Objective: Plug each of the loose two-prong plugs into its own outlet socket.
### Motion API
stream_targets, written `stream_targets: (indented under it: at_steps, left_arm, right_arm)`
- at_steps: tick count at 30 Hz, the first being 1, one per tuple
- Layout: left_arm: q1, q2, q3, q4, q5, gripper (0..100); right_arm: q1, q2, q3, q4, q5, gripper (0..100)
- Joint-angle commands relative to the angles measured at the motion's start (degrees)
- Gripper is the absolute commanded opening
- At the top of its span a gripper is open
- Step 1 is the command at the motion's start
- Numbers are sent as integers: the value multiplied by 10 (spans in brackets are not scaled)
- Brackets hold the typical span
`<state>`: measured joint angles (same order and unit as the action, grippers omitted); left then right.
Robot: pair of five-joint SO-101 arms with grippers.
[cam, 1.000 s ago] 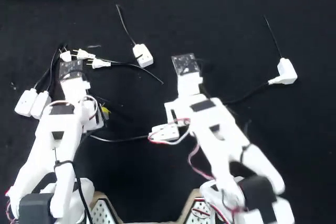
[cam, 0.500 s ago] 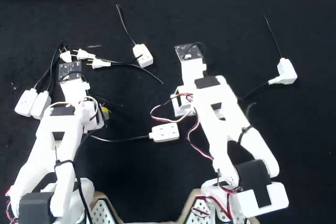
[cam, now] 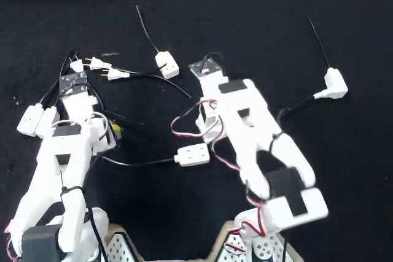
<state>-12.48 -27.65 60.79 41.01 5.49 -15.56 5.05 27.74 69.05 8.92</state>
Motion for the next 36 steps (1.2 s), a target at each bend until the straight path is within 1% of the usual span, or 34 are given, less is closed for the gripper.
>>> stream_targets:
  at_steps: [1,4,8,18,22,25,29,31,33,36]
  left_arm:
    - [-11,-5,0,-4,13,245]
    - [-11,-5,0,-4,31,245]
    - [-11,-5,-1,-4,30,245]
    - [-6,-5,-1,-4,27,245]
    - [-6,-5,-1,-4,26,245]
    - [-7,-5,0,-4,26,245]
    - [-11,-5,-1,8,25,245]
    - [-11,-5,-1,8,25,245]
    - [-11,-5,-3,7,25,245]
    - [-8,-5,-2,4,25,245]
  right_arm:
    - [-11,44,-60,20,10,74]
    - [-46,77,-67,17,6,73]
    - [-93,72,-51,-11,-8,74]
    - [-107,-40,51,-149,-19,74]
    - [-142,-82,102,-201,-42,74]
    - [-162,-138,124,-176,-44,74]
    - [-134,-237,144,-103,-31,74]
    - [-131,-270,152,-68,35,74]
    - [-139,-285,156,-26,140,74]
    - [-175,-281,189,25,311,75]
